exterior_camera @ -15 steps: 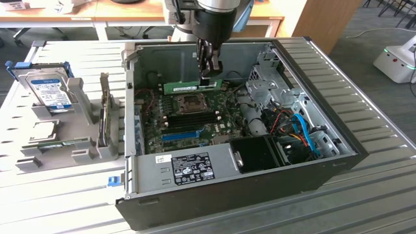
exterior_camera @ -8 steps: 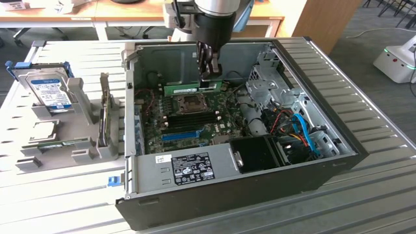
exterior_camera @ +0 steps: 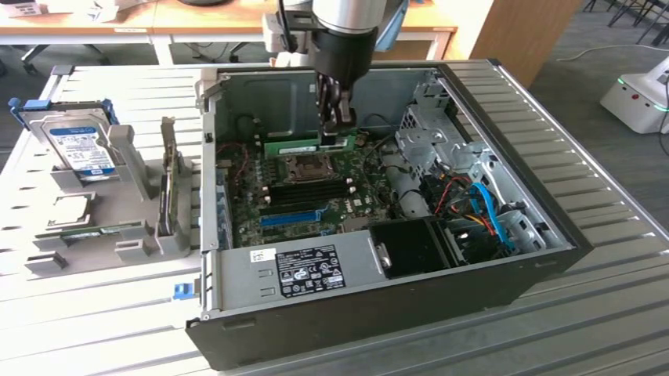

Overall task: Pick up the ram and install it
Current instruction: 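Insert the ram into the slot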

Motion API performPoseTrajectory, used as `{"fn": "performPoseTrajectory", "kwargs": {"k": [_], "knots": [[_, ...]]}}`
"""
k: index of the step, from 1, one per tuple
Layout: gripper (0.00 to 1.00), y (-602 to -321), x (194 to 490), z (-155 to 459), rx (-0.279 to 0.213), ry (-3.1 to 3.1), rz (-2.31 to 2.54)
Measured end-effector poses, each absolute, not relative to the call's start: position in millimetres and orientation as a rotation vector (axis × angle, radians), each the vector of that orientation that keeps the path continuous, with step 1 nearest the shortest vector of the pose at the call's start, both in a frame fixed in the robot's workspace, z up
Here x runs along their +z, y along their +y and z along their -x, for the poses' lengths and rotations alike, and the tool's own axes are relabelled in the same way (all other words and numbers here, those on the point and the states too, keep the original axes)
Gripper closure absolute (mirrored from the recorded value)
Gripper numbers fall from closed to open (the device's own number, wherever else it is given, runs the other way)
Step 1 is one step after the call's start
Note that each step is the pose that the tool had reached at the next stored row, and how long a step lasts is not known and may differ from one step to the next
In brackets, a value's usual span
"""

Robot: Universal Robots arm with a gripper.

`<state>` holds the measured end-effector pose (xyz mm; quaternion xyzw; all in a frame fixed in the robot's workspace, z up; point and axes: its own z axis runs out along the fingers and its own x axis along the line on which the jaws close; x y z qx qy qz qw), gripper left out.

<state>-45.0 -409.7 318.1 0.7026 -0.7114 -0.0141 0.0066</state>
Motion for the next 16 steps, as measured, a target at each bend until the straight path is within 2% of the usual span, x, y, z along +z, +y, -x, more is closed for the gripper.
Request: {"fn": "performPoseTrajectory", "kwargs": {"k": [16], "knots": [[0.88,-409.7,299.8,45.0,-0.044,-2.226,-2.198]]}}
